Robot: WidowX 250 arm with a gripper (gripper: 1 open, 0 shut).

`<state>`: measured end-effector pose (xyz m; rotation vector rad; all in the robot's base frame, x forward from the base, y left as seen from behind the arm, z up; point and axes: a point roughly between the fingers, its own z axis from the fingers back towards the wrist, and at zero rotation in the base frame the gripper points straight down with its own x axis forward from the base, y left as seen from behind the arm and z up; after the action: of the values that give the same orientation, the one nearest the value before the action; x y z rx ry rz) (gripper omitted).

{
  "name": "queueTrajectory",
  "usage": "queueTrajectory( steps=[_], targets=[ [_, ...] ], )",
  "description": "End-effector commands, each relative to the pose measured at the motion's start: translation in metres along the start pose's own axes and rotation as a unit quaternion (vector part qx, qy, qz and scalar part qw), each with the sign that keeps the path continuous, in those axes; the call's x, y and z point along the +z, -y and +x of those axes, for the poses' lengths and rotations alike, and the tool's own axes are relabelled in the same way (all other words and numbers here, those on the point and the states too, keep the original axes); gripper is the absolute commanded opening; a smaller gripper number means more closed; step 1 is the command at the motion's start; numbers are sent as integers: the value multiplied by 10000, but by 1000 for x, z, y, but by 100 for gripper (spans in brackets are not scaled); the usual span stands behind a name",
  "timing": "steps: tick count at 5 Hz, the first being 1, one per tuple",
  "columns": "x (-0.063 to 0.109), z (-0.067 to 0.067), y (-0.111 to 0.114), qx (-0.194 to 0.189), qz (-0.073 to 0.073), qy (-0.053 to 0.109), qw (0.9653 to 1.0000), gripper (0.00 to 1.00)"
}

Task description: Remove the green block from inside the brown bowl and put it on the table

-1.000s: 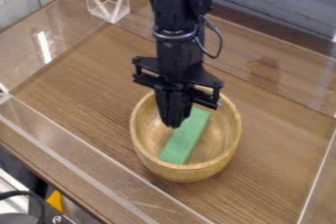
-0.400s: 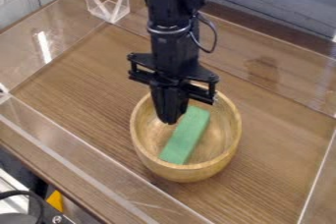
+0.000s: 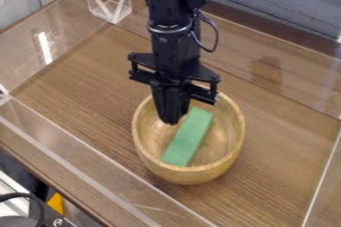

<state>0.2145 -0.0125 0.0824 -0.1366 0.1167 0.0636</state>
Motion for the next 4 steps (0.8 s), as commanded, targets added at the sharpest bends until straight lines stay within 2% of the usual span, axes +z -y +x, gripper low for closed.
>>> queueTrajectory(
  steps=[1,3,4],
  targets=[
    [11,3,-1,-43,-14,296,9996,0],
    [9,2,-3,-38,-7,306,9995,0],
    [8,1,-4,-37,-2,314,9995,100]
  ],
)
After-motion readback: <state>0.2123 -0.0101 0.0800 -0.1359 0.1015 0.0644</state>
